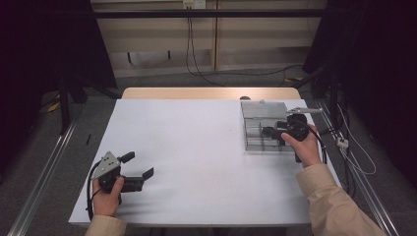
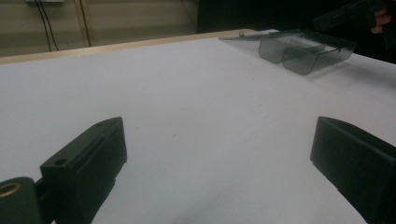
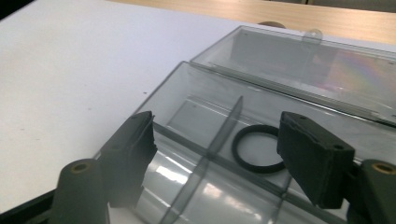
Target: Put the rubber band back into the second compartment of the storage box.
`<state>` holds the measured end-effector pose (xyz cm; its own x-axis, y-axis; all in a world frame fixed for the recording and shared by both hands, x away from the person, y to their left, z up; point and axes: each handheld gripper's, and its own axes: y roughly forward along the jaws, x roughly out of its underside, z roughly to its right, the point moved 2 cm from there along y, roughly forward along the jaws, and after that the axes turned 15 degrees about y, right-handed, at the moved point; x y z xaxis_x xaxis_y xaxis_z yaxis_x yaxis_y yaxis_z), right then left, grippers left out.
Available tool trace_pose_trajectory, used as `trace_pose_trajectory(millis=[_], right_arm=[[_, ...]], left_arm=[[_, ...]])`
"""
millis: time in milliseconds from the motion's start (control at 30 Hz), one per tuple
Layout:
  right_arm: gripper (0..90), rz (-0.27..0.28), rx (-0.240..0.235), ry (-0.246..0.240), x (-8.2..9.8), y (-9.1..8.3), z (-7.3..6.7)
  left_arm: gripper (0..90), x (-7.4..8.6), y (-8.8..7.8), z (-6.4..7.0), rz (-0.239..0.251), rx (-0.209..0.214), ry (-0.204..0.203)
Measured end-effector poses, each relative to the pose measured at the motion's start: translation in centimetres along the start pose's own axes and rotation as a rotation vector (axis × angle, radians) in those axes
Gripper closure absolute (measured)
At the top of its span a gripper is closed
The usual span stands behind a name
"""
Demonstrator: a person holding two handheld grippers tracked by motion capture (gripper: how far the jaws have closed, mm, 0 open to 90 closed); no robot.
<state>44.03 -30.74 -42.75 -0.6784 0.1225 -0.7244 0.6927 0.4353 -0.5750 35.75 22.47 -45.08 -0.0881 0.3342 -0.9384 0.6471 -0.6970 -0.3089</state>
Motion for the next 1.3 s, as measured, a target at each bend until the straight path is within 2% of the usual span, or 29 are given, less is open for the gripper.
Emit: trace_pose_trajectory(millis=[267,500,1300], right_arm=[[22.6,0.018,-0.054,-0.029,1.1,-1.3,-1.7],[20.1,0.009,-0.091,-0.063,2.7,-2.0,-2.9],[16.7,0.003,-0.139,-0.125,6.5,-3.6,-4.8]], left_arm=[[3.5,0.0,0.1,0.1,-0.004,0.001,0.000],[3.5,0.0,0.1,0.1,-0.001,0.001,-0.001],[3.5,0.0,0.1,0.1,0.000,0.002,-0.003]])
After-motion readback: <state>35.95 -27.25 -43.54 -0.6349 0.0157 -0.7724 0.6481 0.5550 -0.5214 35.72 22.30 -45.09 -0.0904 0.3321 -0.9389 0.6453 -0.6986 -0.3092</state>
